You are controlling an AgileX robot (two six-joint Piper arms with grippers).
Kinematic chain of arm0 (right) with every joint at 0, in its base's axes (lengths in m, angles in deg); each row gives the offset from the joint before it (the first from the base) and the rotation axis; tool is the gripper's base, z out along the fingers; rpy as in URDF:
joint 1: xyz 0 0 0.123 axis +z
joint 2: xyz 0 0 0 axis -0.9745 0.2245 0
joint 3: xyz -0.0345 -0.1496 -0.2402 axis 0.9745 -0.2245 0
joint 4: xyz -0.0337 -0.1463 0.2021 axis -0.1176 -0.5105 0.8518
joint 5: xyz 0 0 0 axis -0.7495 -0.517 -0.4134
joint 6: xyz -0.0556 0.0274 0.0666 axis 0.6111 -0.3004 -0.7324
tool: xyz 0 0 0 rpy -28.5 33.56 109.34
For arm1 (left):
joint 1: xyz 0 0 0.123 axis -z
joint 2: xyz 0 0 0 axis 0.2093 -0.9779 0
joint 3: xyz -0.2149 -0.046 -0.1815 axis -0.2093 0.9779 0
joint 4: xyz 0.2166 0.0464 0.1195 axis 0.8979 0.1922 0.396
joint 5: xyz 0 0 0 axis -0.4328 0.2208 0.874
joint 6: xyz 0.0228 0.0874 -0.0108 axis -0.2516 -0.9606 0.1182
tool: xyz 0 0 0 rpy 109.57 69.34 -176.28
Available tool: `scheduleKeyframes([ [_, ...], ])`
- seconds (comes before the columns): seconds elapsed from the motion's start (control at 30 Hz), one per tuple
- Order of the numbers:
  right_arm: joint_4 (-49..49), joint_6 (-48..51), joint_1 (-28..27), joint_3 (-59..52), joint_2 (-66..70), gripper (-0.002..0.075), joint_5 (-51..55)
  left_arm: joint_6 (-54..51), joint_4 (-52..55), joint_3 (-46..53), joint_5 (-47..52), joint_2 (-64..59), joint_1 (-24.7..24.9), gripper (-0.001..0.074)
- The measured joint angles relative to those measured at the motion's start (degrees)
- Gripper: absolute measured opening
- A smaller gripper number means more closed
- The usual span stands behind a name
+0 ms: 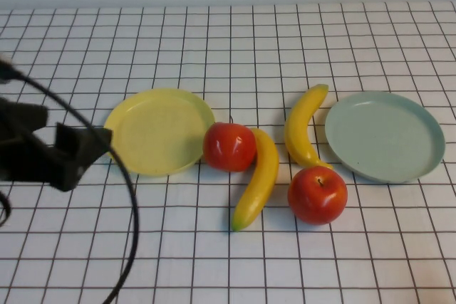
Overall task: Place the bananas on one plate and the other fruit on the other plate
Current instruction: Put one type of fruit in the left plate
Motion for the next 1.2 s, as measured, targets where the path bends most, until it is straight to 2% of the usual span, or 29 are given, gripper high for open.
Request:
scheduleKeyframes([
  [0.23,0.0,0.0,0.0,0.0,0.0,-0.0016,0.0,-4.86,7.81,-9.46,-2.03,-17.53,12.96,0.0668],
  [0.43,0.0,0.0,0.0,0.0,0.0,-0.0016,0.0,-6.6,17.52,-14.37,-7.28,-29.18,19.04,0.0668],
  [0.57,0.0,0.0,0.0,0.0,0.0,-0.0016,0.0,-12.75,24.08,-14.86,-13.36,-34.6,22.11,0.0668],
  [0.83,0.0,0.0,0.0,0.0,0.0,-0.0016,0.0,-22.0,27.97,-14.86,-22.07,-42.32,24.55,0.0668],
  [1.2,0.0,0.0,0.0,0.0,0.0,-0.0016,0.0,-27.95,28.17,-14.86,-23.28,-46.54,24.68,0.0668],
])
